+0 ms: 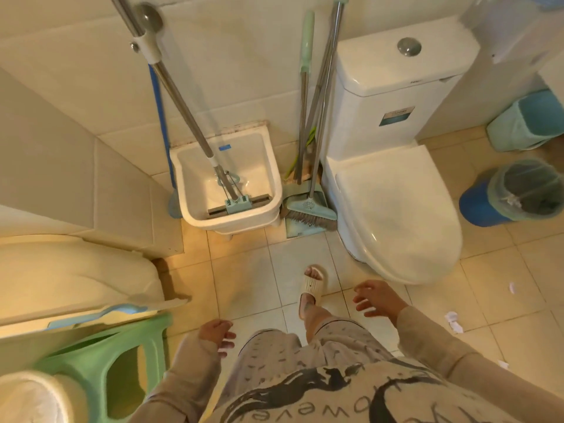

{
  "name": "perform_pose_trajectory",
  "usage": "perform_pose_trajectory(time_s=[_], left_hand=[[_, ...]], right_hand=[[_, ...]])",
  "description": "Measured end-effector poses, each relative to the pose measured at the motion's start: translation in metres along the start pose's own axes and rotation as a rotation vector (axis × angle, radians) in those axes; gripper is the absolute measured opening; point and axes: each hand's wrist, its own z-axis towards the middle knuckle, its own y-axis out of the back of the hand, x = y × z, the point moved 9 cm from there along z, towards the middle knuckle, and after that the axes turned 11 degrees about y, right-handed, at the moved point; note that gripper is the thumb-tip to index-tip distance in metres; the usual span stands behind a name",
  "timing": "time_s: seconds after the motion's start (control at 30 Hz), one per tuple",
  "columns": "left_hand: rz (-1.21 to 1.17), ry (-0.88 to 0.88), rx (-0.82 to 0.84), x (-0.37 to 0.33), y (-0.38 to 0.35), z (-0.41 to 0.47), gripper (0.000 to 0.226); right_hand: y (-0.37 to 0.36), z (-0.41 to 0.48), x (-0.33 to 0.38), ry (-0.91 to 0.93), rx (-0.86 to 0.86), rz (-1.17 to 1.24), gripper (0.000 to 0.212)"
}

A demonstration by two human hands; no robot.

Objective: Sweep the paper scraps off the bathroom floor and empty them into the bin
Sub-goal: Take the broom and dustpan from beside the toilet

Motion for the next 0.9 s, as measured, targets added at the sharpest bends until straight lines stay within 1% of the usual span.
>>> perform_pose_trajectory(time_s=[0.13, 0.23, 0.27, 0.37, 0.43, 0.53, 0.6, 0.7, 0.8, 0.9], left_hand=[[-0.118, 0.065, -0.029, -0.012, 0.006, 0.004, 0.027], [-0.148, 0.045, -0.053, -0.035, 0.005, 0.001, 0.015], [-0.151, 0.020, -0.062, -0.047, 0.004, 0.000, 0.013], [-0.133, -0.019, -0.055, -0.082, -0.007, -0.004, 0.024], [-0.068, -0.030, -0.022, -0.105, -0.019, -0.007, 0.028], [0.013, -0.078, 0.035, -0.145, -0.035, -0.016, 0.019], [0.068, -0.117, 0.050, -0.173, -0.043, -0.024, 0.013], [0.219, -0.197, 0.062, -0.216, -0.053, -0.036, 0.028], [0.286, -0.264, 0.075, -0.264, -0.060, -0.047, 0.034], [0.296, -0.356, 0.093, -0.325, -0.066, -0.063, 0.034]], right_hand=[[0.021, 0.022, 0.067, 0.167, 0.033, -0.054, 0.011], [0.034, 0.033, 0.090, 0.199, 0.024, -0.076, 0.013], [0.036, 0.037, 0.094, 0.195, 0.023, -0.071, 0.013], [0.038, 0.048, 0.095, 0.144, 0.025, -0.067, 0.013], [0.035, 0.052, 0.088, 0.091, 0.031, -0.062, 0.012], [0.033, 0.054, 0.074, 0.000, 0.026, -0.013, 0.011], [0.032, 0.051, 0.065, -0.059, 0.021, 0.064, 0.011], [0.033, 0.052, 0.064, -0.125, 0.008, 0.218, 0.013], [0.041, 0.066, 0.087, -0.129, -0.037, 0.317, 0.012], [0.054, 0.093, 0.139, -0.061, -0.073, 0.358, 0.010]])
